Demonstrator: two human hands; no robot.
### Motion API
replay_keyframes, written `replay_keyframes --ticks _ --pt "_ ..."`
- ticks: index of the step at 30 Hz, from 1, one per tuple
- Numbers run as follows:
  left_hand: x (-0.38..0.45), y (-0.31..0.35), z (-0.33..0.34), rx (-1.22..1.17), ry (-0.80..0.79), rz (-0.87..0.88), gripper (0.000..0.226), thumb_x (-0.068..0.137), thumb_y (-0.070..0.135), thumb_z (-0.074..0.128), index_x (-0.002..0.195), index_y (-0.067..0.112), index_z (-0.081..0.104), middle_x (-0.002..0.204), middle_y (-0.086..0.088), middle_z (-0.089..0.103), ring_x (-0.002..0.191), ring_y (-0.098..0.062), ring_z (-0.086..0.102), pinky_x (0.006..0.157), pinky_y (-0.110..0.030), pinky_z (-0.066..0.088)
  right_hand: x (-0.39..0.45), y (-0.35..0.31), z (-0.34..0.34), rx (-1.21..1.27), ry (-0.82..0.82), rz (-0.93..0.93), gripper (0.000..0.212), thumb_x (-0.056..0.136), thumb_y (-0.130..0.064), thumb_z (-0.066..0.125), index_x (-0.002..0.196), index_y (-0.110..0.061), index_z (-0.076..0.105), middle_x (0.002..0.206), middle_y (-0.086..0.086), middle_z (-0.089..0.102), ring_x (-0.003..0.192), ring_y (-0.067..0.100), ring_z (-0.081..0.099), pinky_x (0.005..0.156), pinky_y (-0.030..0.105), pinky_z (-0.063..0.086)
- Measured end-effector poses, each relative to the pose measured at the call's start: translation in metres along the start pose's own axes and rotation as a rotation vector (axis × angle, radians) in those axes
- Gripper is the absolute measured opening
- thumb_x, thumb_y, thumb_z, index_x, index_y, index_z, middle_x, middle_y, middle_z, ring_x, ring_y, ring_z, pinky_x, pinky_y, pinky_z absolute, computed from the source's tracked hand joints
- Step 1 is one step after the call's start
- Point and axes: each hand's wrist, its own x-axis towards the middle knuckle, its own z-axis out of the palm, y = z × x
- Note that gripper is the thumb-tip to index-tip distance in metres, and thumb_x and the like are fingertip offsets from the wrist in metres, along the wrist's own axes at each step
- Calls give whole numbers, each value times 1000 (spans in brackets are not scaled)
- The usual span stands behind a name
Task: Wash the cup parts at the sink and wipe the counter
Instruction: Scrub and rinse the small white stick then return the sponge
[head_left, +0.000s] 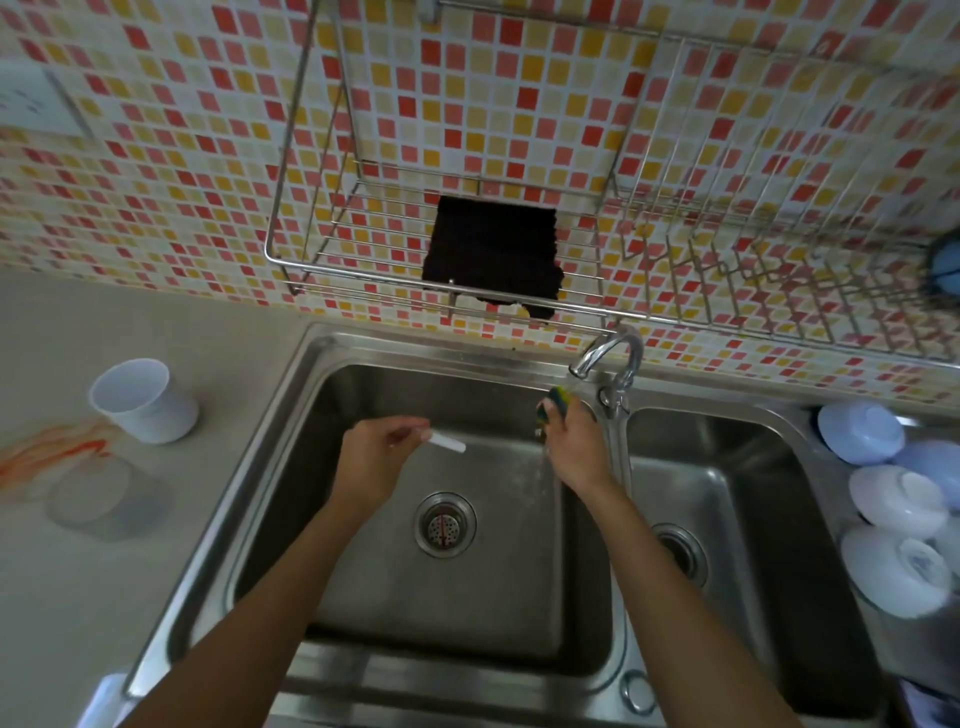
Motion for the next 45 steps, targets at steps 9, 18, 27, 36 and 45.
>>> replay_keyframes --ticks 9,18,27,36,45 --pt "0 0 4 25 -8 12 16 84 20 72 97 12 76 87 0 75 78 -6 68 70 -1 44 14 16 -12 -67 91 40 23 103 -23 39 110 -8 55 85 3 61 69 12 57 56 21 38" --pt "7 0 3 32 -10 0 10 84 23 71 87 14 76 72 1 72 67 -9 66 62 -9 46 49 45 -43 -71 101 225 26 102 -31 41 117 -16 55 102 19 65 91 37 65 86 44 52" --pt "-12 -22 4 160 -32 -59 12 85 17 71 97 14 73 81 2 70 70 -6 63 63 -5 43 3 51 -6 -24 170 235 15 101 -38 39 110 -30 48 94 15 66 74 26 62 73 44 55" --pt "-41 -28 21 303 -114 93 11 83 29 70 91 23 73 86 3 74 78 -16 68 74 -33 55 -80 45 69 -291 -142 138 20 103 -28 35 113 -19 49 99 11 68 80 22 60 70 34 45" --pt "-60 -43 7 531 -110 93 6 82 29 71 87 27 74 82 7 72 90 -21 62 96 -40 29 -93 39 73 -367 -229 222 24 100 -17 39 124 -10 42 107 18 63 98 33 61 71 28 35"
